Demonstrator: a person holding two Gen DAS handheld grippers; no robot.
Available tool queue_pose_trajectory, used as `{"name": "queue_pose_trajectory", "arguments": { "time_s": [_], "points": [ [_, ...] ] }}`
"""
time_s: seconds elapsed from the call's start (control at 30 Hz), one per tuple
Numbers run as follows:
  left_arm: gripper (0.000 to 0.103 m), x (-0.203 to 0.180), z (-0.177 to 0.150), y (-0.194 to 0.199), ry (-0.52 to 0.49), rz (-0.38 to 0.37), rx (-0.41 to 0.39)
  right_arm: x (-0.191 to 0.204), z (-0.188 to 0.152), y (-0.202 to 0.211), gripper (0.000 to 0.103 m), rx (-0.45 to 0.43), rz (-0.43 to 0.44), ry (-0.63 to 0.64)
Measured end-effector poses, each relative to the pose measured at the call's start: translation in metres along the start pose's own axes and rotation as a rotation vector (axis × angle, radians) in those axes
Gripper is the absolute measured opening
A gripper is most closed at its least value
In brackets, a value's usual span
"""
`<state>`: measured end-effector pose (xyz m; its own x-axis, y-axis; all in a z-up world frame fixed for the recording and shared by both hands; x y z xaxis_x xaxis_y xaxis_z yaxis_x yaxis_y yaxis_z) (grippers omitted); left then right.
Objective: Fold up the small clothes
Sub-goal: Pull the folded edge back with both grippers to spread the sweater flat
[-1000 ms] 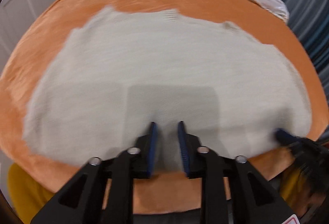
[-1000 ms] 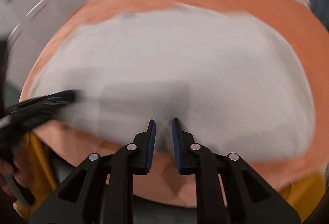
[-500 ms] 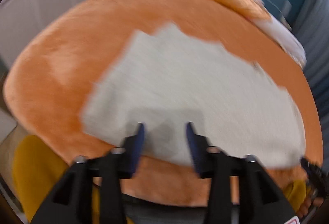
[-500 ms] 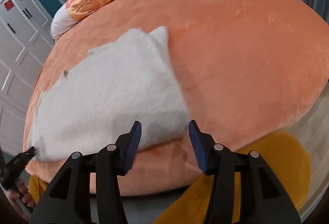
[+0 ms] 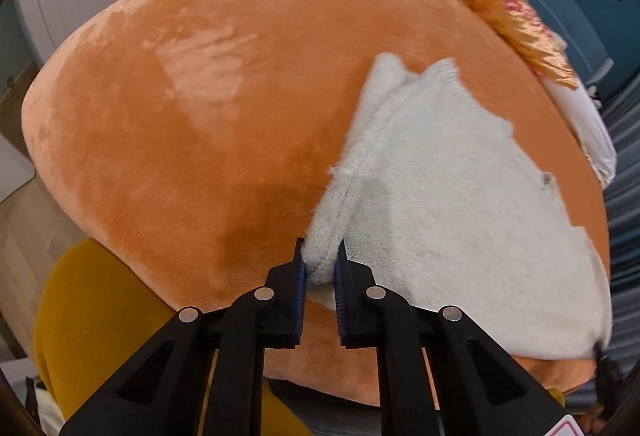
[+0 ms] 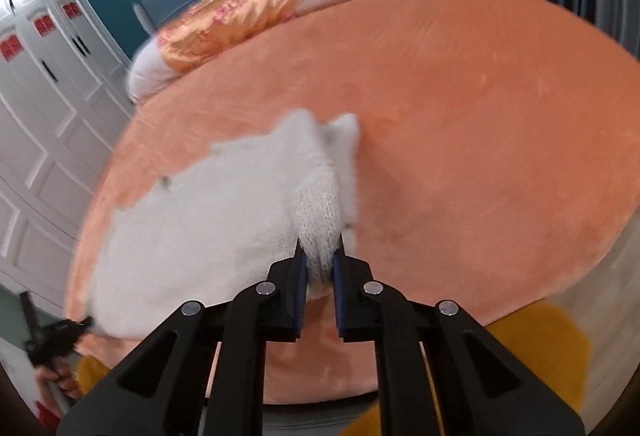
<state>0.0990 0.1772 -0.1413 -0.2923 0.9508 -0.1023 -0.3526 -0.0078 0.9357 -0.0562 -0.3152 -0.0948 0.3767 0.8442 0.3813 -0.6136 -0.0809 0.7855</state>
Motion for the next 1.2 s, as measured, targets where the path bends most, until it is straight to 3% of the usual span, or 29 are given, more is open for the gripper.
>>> {"name": "queue_pose_trajectory", "arguments": {
  "time_s": [0.07,0.2,0.27,0.37,0.4,0.47,0.5,0.6,0.7,0.8,0.9,0.97,1.0,1.03,1.07,1.13,1.2],
  "points": [
    [0.01,0.007,0.0,-0.008,0.008,0.014,0.009,-0.028,-0.022,-0.032,0.009,0.101,-0.045,-0.036],
    [0.011,0.013,-0.002,-0.006,-0.022,0.044,-0.007,-0.015,-0.008,-0.015,0.01,0.042,-0.026,-0.031],
    [0.012,0.012,0.0,-0.012,-0.033,0.063,-0.011,-0.019,-0.016,-0.03,0.01,0.095,-0.063,0.007],
    [0.012,0.009,0.001,-0.004,-0.052,0.075,-0.026,-0.018,-0.015,-0.025,0.015,0.101,-0.024,-0.031],
    [0.016,0.007,0.001,0.004,-0.058,0.065,-0.04,-0.016,-0.01,-0.019,0.022,0.092,-0.008,-0.053],
    [0.019,0.0,0.007,0.026,-0.089,0.054,-0.097,-0.012,0.0,-0.005,0.025,0.054,0.006,-0.072],
    [0.025,-0.005,0.012,0.037,-0.101,0.042,-0.127,-0.009,0.01,0.002,0.025,0.024,0.004,-0.063],
    [0.048,-0.028,0.037,0.059,-0.139,0.002,-0.21,0.001,0.042,0.006,0.04,-0.029,0.022,-0.037],
    [0.072,-0.063,0.07,0.054,-0.153,-0.049,-0.223,0.016,0.078,-0.015,0.04,-0.04,0.035,0.002],
    [0.073,-0.088,0.099,0.026,-0.157,-0.035,-0.198,0.032,0.098,-0.044,0.043,-0.022,0.033,0.029],
    [0.073,-0.11,0.115,-0.011,-0.184,-0.021,-0.128,0.039,0.109,-0.079,0.055,0.019,0.024,0.04],
    [0.06,-0.119,0.117,-0.033,-0.195,-0.018,-0.093,0.041,0.111,-0.106,0.055,0.063,-0.003,0.064],
    [0.017,-0.122,0.116,-0.042,-0.205,-0.018,-0.071,0.043,0.111,-0.115,0.045,0.085,-0.005,0.075],
    [0.006,-0.124,0.114,-0.051,-0.211,-0.021,-0.037,0.044,0.11,-0.118,0.006,0.098,-0.005,0.076],
    [0.005,-0.125,0.116,-0.053,-0.195,-0.033,-0.027,0.047,0.114,-0.114,0.007,0.082,0.01,0.062],
    [0.005,-0.123,0.123,-0.047,-0.185,-0.052,-0.065,0.054,0.132,-0.085,0.006,-0.052,0.088,0.038],
    [0.005,-0.117,0.129,-0.045,-0.181,-0.03,-0.094,0.049,0.142,-0.065,0.006,-0.136,0.098,0.025]
  ]
}}
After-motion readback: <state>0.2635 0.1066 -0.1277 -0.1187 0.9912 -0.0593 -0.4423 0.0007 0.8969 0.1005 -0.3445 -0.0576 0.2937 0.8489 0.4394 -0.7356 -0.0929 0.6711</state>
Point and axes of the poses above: each gripper's, at about its wrist camera, not at the fingertips, and y roughly against the way its jaws point, x to its left, z to its top, the point moved 9 cm from there along -y, roughly the way its jaws point, and after that the axes turned 11 degrees about z, right-handed, at the moved point
